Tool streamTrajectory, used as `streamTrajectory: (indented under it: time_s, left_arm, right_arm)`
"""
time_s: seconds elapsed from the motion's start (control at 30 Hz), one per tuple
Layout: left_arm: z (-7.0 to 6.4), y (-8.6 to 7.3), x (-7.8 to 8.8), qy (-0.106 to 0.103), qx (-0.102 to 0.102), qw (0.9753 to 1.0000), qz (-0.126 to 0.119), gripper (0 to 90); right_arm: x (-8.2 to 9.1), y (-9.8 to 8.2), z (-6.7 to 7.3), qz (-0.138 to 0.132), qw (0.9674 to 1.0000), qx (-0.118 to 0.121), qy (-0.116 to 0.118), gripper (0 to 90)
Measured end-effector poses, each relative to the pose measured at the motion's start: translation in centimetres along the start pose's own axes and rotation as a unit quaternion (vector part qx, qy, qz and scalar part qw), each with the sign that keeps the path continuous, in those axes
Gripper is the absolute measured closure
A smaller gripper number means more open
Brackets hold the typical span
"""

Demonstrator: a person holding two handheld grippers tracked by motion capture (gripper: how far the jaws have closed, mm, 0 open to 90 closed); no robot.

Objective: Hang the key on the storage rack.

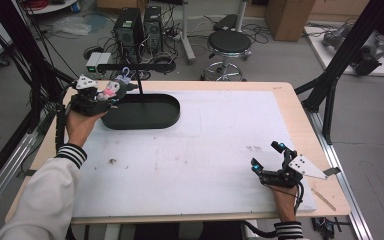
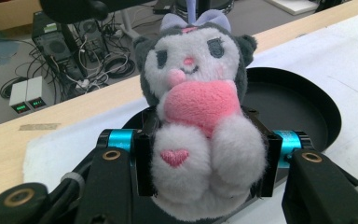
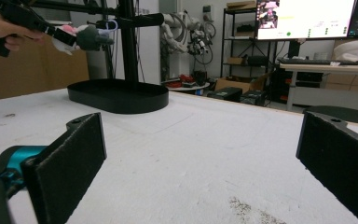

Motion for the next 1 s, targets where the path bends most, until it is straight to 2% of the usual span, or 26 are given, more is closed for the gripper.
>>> streamTrajectory:
  time_s: [0.23, 0.6, 0.7, 0.77, 0.8, 0.87, 0.9, 0.97, 1.0]
  left_arm:
    - [0.2, 0.3, -1.2, 0.003, -0.005, 0.9999, 0.009, 54.8]
    - [0.9, 0.1, -2.3, 0.008, 0.007, 0.9999, 0.012, 54.0]
    - [1.1, 0.1, -2.3, -0.004, 0.000, 1.0000, 0.001, 51.5]
    - [1.4, 0.1, -2.1, -0.020, -0.005, 0.9996, -0.021, 46.3]
    - [1.5, 0.1, -2.0, -0.025, -0.001, 0.9992, -0.032, 38.8]
    - [1.8, -0.1, -1.6, -0.034, 0.021, 0.9984, -0.041, 22.5]
    - [1.9, -0.2, -1.3, -0.045, 0.031, 0.9975, -0.046, 15.9]
    - [1.9, -0.6, -0.4, -0.074, 0.043, 0.9942, -0.066, 11.5]
    - [1.8, -0.8, 0.1, -0.081, 0.047, 0.9931, -0.071, 6.5]
  right_arm:
    - [0.0, 0.0, 0.0, -0.001, 1.0000, 0.002, 0.000, 0.4]
    - [0.0, 0.0, 0.0, 0.001, 1.0000, 0.001, 0.000, 0.4]
    - [0.0, 0.0, 0.0, 0.000, 1.0000, 0.002, 0.000, 0.4]
    - [0.0, 0.0, 0.0, 0.000, 1.0000, 0.001, 0.000, 0.4]
    - [0.0, 0.0, 0.0, 0.000, 1.0000, 0.001, 0.001, 0.4]
    - [0.0, 0.0, 0.0, 0.001, 1.0000, 0.003, 0.000, 0.4]
    - [0.0, 0.0, 0.0, 0.002, 1.0000, 0.003, 0.000, 0.4]
    - [-0.1, 0.0, 0.1, 0.002, 1.0000, 0.006, 0.001, 0.4]
    - [-0.1, 0.0, 0.1, 0.000, 1.0000, 0.008, -0.001, 0.4]
Point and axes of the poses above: each handheld gripper's, and its own axes: x roughly backward along the jaws, y roughly out of its top, z roughly to its left, the point moved 6 cm from there along -x, roughly forward along the jaws, and after that the axes turned 3 degrees about y, right-handed, at the moved point
